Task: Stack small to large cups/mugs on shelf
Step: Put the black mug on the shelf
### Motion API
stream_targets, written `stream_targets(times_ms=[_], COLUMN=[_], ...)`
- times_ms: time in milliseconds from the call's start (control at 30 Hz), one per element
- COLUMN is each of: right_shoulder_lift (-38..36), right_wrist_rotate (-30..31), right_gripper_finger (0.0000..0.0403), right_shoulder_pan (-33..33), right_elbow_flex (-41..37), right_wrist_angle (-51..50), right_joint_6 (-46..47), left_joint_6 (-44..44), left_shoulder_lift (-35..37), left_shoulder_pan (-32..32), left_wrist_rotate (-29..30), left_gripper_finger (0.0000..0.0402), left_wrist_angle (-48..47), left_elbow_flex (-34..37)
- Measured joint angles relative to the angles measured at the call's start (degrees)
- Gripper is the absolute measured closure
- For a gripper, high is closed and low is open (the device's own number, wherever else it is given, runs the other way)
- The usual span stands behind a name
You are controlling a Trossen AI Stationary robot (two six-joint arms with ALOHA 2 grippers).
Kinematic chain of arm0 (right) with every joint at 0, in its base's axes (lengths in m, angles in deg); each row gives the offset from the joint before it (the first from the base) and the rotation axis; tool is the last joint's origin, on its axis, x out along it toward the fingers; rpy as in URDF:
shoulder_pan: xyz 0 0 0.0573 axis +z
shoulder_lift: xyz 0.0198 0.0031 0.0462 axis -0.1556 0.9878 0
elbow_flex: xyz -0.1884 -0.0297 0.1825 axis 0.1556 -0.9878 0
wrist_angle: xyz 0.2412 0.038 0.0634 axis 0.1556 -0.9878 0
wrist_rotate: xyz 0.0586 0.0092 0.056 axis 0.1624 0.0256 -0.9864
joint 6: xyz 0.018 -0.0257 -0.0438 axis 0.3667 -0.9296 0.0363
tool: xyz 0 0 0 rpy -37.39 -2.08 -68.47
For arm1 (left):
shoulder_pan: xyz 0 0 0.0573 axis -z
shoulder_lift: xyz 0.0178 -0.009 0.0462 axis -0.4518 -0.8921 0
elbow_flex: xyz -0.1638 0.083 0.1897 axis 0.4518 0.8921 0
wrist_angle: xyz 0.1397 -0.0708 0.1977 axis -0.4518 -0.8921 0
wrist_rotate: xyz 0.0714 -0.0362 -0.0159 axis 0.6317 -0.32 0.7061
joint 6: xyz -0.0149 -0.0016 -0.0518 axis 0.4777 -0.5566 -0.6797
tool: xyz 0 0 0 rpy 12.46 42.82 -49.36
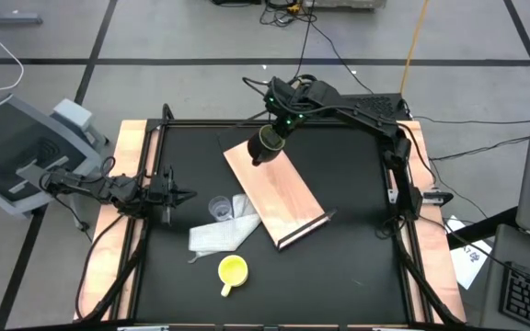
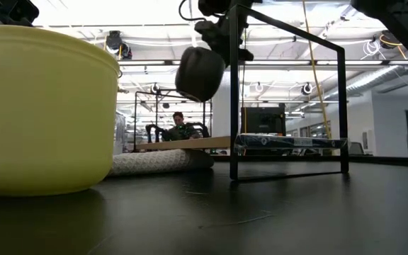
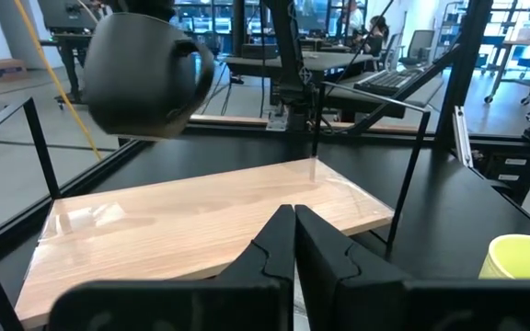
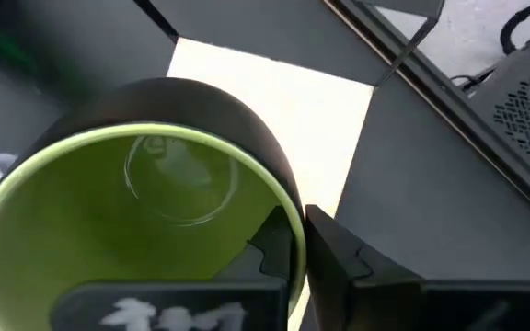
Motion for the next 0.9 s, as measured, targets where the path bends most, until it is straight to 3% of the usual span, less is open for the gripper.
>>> stream_targets(times_ms=[433, 700, 900], right_shoulder_lift=[0.4, 0.4, 0.4], right_wrist_rotate=[2.5, 8.1, 8.1], right_gripper_finger=[0.0395, 0.0395, 0.0395], right_shoulder_pan=[1.1, 2.8, 4.7], right_elbow_flex=[0.0, -0.1, -3.0], right_wrist_angle=[-3.6, -6.8, -3.8], right_joint_6=[1.9, 3.6, 4.1], left_joint_6=[0.0, 0.0, 0.0], left_shoulder_lift=[0.0, 0.0, 0.0], left_shoulder_pan=[0.0, 0.0, 0.0], left_wrist_rotate=[0.0, 0.0, 0.0], left_gripper_finger=[0.0392, 0.0392, 0.0392], left_wrist_angle=[0.0, 0.0, 0.0], left_elbow_flex=[0.0, 0.0, 0.0])
